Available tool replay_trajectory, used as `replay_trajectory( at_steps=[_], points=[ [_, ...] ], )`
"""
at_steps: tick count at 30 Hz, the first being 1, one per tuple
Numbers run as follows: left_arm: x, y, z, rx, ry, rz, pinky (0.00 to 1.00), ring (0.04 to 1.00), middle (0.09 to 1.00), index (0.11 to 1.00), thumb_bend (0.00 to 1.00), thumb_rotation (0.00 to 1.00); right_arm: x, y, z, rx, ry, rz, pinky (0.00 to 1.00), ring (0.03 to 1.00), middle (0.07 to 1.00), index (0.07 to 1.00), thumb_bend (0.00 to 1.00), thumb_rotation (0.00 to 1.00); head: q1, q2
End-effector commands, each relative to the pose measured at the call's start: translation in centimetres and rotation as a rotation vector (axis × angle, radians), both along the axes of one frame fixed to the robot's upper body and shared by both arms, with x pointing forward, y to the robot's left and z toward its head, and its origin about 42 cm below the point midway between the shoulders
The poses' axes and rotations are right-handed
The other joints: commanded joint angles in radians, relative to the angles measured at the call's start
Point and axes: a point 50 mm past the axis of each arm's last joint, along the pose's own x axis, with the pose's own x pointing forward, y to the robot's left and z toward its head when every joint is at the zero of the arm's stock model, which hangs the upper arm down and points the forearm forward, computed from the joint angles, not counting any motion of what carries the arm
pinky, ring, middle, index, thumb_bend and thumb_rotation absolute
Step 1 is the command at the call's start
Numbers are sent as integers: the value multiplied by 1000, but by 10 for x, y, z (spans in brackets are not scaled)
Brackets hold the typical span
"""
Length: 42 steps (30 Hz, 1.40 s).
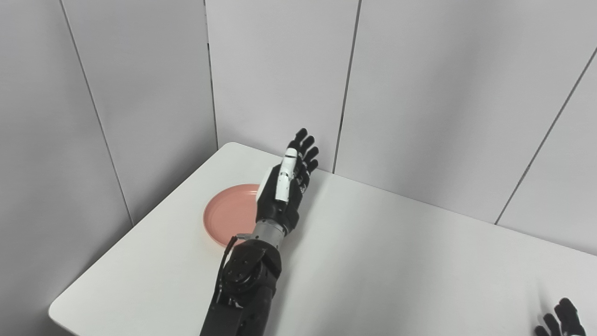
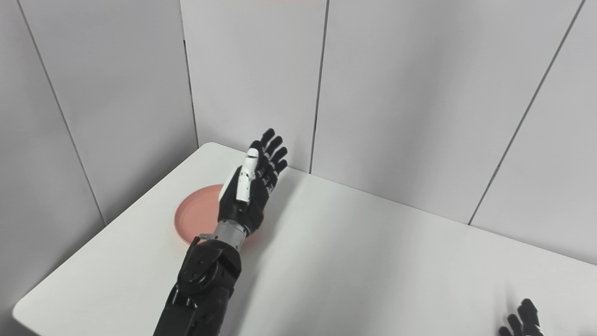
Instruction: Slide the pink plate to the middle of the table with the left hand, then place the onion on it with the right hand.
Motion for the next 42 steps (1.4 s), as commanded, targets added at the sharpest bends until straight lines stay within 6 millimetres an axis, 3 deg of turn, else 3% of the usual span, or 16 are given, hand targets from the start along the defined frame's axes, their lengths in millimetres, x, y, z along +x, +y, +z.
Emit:
replay_trajectory(
  at_steps=[1, 11, 16, 20, 32, 42],
  points=[
    [1, 8, 29, 12, -115, 43, 989, 980, 988, 971, 423, 1000, -5, -4, -13, 2, 86, -20, 1000, 988, 998, 963, 613, 893, 0, 0],
    [-10, 46, 40, 23, -121, 158, 992, 981, 985, 973, 417, 1000, -5, -4, -13, 4, 82, -15, 991, 968, 985, 947, 629, 890, -4, 2],
    [-12, 58, 43, 11, -130, 190, 991, 980, 980, 958, 392, 1000, -5, -4, -11, -5, 83, -14, 958, 956, 975, 940, 616, 899, 2, 1],
    [-14, 66, 46, 26, -133, 236, 971, 975, 975, 950, 394, 1000, -5, -4, -10, 1, 89, -15, 989, 956, 977, 939, 608, 900, 8, 0],
    [-22, 103, 37, 70, -89, 381, 927, 941, 941, 931, 417, 1000, -6, -5, -10, 6, 94, -21, 899, 934, 954, 901, 637, 860, 17, 0],
    [-35, 134, 26, 59, -66, 426, 963, 961, 960, 944, 419, 1000, -7, -8, -8, -5, 97, -30, 863, 928, 947, 896, 605, 872, 31, -1]
  ],
)
